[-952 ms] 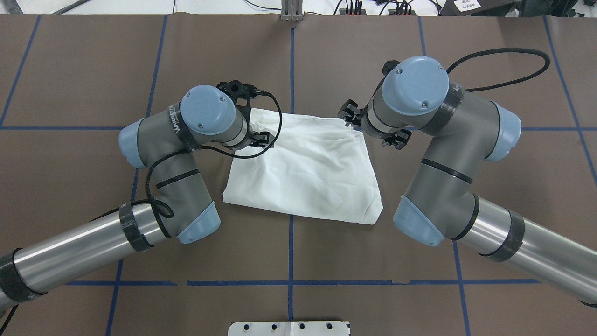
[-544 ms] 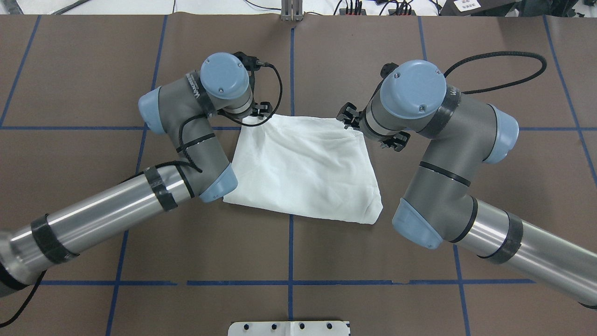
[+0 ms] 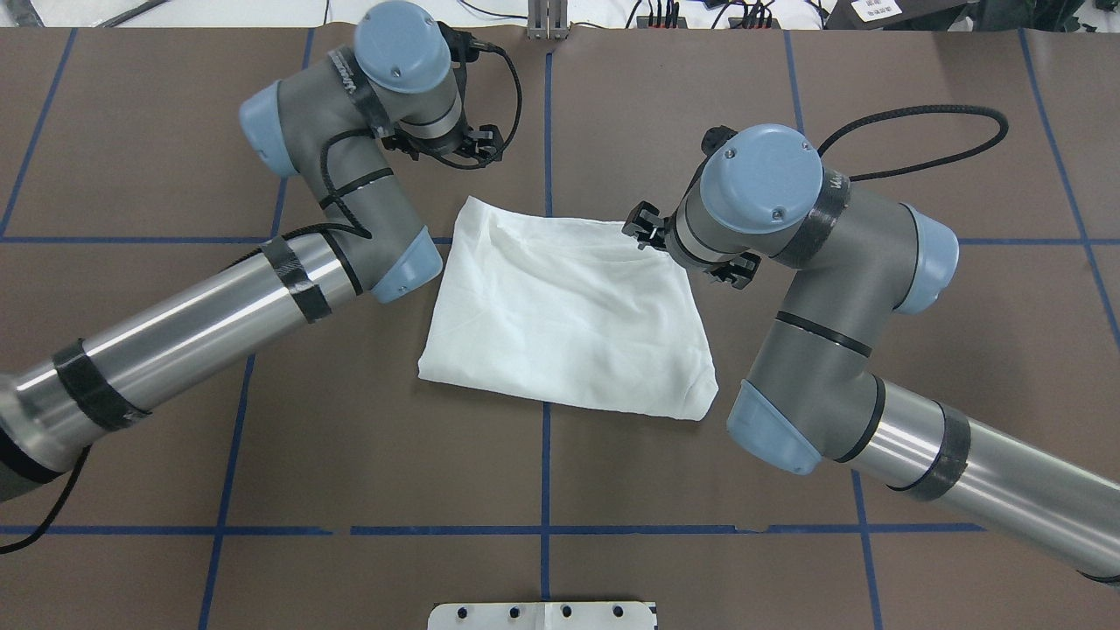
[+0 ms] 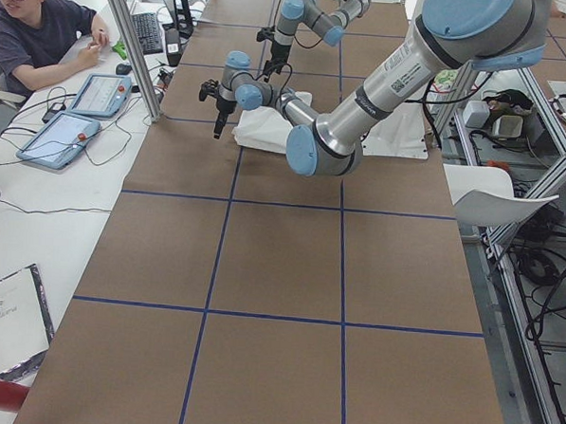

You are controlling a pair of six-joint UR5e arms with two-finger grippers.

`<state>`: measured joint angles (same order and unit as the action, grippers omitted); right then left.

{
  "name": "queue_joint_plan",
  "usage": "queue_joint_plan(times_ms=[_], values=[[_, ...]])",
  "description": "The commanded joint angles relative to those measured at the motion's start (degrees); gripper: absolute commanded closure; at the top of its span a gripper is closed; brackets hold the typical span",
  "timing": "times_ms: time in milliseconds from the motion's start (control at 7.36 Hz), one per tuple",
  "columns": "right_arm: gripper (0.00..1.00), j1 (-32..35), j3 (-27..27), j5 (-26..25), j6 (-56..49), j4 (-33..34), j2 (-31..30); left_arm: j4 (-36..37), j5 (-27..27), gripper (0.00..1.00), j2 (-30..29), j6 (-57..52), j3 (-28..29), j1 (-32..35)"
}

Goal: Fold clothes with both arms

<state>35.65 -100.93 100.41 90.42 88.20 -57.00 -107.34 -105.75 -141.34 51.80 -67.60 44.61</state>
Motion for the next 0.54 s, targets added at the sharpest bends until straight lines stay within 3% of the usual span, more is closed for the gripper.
queue_joint_plan(times_ms=[0,272,408], values=[[0.00,-0.05,3.69,-0.13,-4.11,-1.17,2.75,0.38,-4.72,0.00,10.07,-7.99,-12.85,3.28],[0.00,-0.49,13.09,-0.82,-3.84,-8.27,7.15,0.38,-8.76,0.00,15.54,-15.12,-17.54,5.82],[0.00,-1.28,16.17,-3.44,-4.02,-8.74,9.25,0.38,-8.86,0.00,16.52,-15.93,-17.91,6.10]])
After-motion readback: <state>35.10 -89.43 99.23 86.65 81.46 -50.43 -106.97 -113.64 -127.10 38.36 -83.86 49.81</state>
